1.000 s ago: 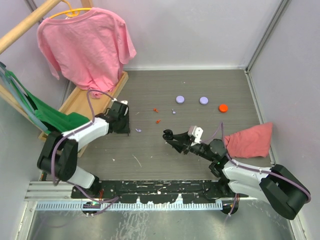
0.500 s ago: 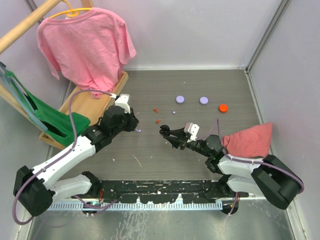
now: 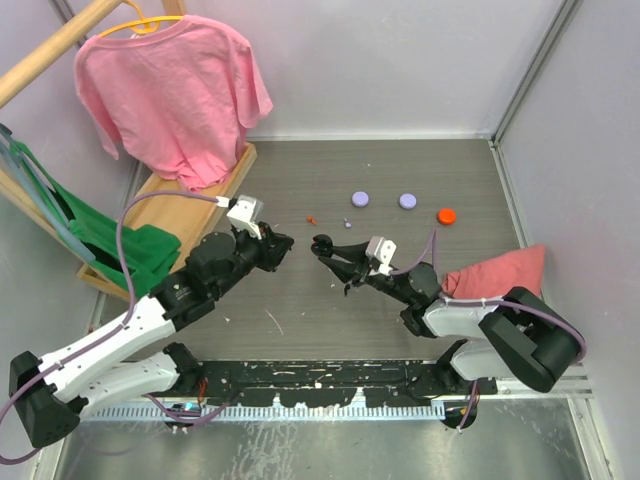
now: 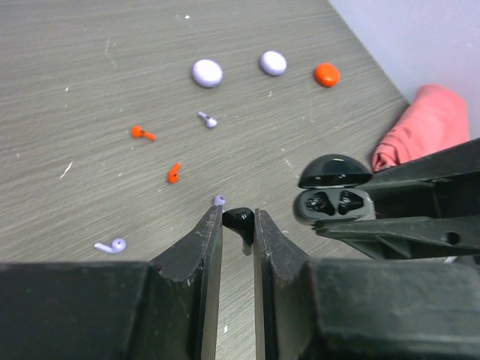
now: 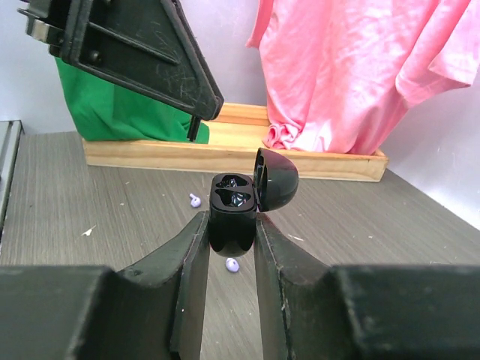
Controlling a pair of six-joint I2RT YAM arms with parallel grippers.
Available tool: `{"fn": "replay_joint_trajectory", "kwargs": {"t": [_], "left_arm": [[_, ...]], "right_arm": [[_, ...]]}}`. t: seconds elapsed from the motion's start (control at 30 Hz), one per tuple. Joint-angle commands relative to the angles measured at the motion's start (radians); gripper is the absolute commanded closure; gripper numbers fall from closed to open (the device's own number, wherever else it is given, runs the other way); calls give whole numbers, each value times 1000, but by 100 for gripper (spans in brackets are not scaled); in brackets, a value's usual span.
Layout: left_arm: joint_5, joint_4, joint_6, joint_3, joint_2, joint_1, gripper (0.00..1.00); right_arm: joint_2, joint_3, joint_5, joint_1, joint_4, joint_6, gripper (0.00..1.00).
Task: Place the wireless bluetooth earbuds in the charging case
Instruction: Pick up the earbud from the center of the board, then place the earbud in the charging case.
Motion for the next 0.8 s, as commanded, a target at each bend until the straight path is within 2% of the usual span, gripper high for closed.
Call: {"fn": "replay_joint_trajectory", "kwargs": {"t": [0.0, 0.33, 0.77], "left_arm": [[-19, 156, 13, -4, -28, -33, 92], [-10, 313, 30, -20, 3, -94, 92], [-32, 418, 61, -14, 101, -137, 92]], "right_arm": [[32, 46, 19, 3, 169, -13, 99], [75, 60, 26, 3, 231, 2, 99], [76, 51, 13, 3, 261, 36, 99]]}}
